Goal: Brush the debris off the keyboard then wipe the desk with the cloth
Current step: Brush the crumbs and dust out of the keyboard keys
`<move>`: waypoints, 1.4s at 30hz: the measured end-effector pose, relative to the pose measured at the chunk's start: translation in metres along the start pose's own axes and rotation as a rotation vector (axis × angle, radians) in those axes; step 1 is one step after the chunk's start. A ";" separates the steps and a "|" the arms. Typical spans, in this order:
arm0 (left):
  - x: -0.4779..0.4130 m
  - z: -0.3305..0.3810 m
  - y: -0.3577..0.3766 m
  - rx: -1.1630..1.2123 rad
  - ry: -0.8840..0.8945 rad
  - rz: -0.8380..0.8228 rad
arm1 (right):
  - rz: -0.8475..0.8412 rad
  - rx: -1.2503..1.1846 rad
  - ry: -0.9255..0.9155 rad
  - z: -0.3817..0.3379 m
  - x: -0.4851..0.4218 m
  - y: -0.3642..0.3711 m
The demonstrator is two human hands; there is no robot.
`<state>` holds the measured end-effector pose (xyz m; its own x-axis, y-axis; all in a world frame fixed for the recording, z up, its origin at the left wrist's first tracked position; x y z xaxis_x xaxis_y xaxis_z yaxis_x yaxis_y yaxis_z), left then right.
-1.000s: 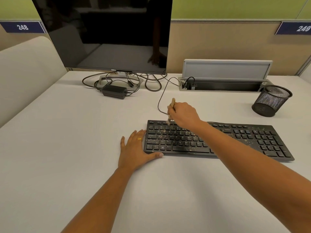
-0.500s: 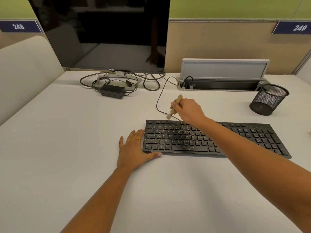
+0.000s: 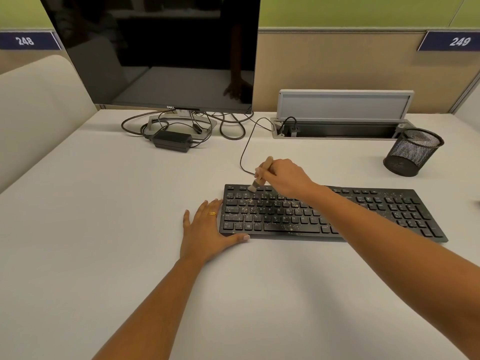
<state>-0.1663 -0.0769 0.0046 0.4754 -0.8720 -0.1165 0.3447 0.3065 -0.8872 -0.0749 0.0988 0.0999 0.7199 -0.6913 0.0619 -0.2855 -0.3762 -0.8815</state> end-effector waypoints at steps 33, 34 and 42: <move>0.000 0.002 -0.002 -0.002 -0.009 -0.017 | 0.027 -0.116 0.054 0.011 -0.004 -0.007; 0.000 0.002 -0.001 -0.003 -0.009 -0.012 | 0.012 -0.075 0.051 0.013 -0.002 -0.006; 0.002 0.004 -0.003 0.008 -0.017 -0.015 | 0.066 0.032 0.088 0.028 -0.002 -0.024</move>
<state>-0.1633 -0.0779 0.0083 0.4837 -0.8700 -0.0962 0.3584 0.2971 -0.8850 -0.0516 0.1261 0.1077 0.6414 -0.7660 0.0428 -0.3094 -0.3093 -0.8992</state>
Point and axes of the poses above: each hand's wrist, its own x-axis away from the middle knuckle, its own y-axis out of the palm, z = x × y, the point moved 4 cm from there along -x, towards the middle knuckle, and after that the axes turned 10 degrees about y, right-handed, at the moved point
